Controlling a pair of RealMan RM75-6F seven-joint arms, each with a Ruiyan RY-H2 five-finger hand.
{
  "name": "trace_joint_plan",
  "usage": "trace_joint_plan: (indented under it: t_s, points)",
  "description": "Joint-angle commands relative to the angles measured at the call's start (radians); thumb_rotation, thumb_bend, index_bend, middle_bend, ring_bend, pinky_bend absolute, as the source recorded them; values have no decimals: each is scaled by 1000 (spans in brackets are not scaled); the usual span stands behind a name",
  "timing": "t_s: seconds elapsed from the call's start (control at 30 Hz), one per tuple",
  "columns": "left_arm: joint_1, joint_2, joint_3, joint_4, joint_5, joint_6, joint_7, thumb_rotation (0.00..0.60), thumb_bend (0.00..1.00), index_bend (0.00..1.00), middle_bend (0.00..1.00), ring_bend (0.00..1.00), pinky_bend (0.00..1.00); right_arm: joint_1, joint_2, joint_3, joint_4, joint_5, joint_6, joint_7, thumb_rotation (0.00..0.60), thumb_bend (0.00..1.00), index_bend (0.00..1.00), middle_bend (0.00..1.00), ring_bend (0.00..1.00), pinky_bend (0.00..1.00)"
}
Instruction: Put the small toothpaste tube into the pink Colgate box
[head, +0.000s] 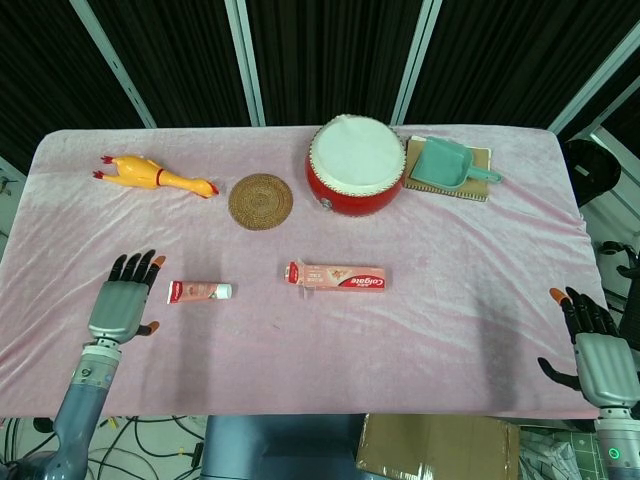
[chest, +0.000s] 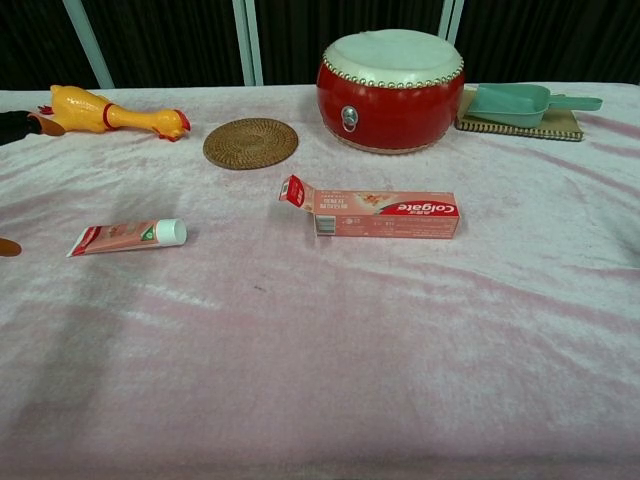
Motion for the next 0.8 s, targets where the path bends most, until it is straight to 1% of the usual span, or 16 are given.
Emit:
trace_joint_plan:
  t_s: [0.03, 0.13, 0.17, 0.27, 0.33, 0.4, 0.6, 0.8]
  points:
    - [-15, -15, -1, 18, -8, -6, 15, 600, 9, 16, 16, 19, 107, 1, -1, -2, -1, -3, -1, -2, 600, 163, 0, 0, 0, 85]
    - [-37, -37, -5, 49, -19, -18, 38, 600, 36, 62, 67, 66, 174, 1, -3, -3, -2, -2, -3, -2, 600, 163, 0, 0, 0, 84]
    - [-49, -46, -7, 62, -31, -28, 54, 600, 44, 76, 79, 77, 182, 1, -4, -1, -2, 1, -3, -2, 600, 163, 0, 0, 0, 84]
    - [-78, -70, -17, 96, -50, -44, 86, 600, 79, 137, 138, 141, 227, 1, -4, 2, -2, 7, -3, 1, 600, 163, 0, 0, 0, 84]
    - [-99, -89, -24, 121, -60, -58, 98, 600, 102, 194, 179, 179, 261, 2, -4, 3, -2, 11, -5, 3, 600, 163, 0, 0, 0, 85]
    - [-118, -109, -29, 147, -70, -68, 111, 600, 115, 227, 206, 194, 271, 2, -3, 4, -3, 15, -7, 3, 600, 163, 0, 0, 0, 85]
    - [-167, -166, -37, 209, -107, -103, 141, 600, 164, 276, 256, 211, 287, 4, -3, 6, -4, 22, -12, 5, 600, 163, 0, 0, 0, 85]
    - [-196, -205, -35, 253, -158, -132, 162, 600, 208, 329, 292, 232, 302, 4, -3, 9, -5, 27, -12, 9, 600, 165, 0, 0, 0, 84]
